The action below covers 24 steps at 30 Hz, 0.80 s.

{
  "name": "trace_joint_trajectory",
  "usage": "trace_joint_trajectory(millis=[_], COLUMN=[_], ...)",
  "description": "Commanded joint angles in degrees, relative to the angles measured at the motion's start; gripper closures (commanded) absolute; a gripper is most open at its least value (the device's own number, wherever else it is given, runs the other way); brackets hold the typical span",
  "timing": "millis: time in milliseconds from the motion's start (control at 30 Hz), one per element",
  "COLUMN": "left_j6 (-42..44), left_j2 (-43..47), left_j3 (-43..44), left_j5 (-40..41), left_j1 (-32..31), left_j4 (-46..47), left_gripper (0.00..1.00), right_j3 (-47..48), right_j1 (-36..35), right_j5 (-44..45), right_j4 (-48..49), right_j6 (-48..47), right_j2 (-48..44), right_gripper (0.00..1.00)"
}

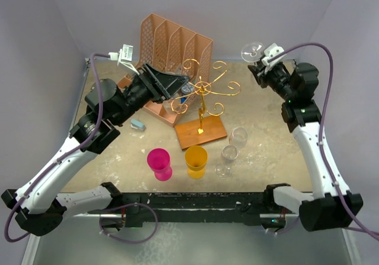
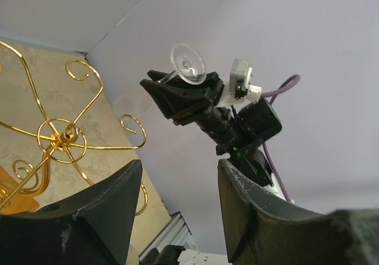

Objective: Place the wine glass upside down on the wine glass rack

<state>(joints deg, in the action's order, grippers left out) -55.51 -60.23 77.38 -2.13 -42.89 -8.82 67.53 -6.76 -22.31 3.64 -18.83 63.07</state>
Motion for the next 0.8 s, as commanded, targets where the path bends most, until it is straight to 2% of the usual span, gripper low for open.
trace_joint_trajectory(millis=[0, 300, 767], left_j6=[-0.71, -0.73, -0.62], left_j2=[-0.18, -1.12, -0.71], left_j3=[2.55, 2.66, 1.98], left_j5=[-0.48, -0.56, 0.87], left_j1=[-0.32, -0.33, -0.33], left_j4=[2.24, 1.97, 0.68], left_gripper=[0.49, 0.49, 0.49], right_j3=[5.79, 11.23, 7.76], right_j1=[4.65, 6.99, 6.86], right_j5=[-19.73, -39.53, -42.35], right_j4=[-0.58, -10.28, -6.52], right_j6=[-4.08, -11.41, -7.21], right_j2=[4.77, 14.22, 16.93], right_gripper=[1.0, 1.0, 1.0])
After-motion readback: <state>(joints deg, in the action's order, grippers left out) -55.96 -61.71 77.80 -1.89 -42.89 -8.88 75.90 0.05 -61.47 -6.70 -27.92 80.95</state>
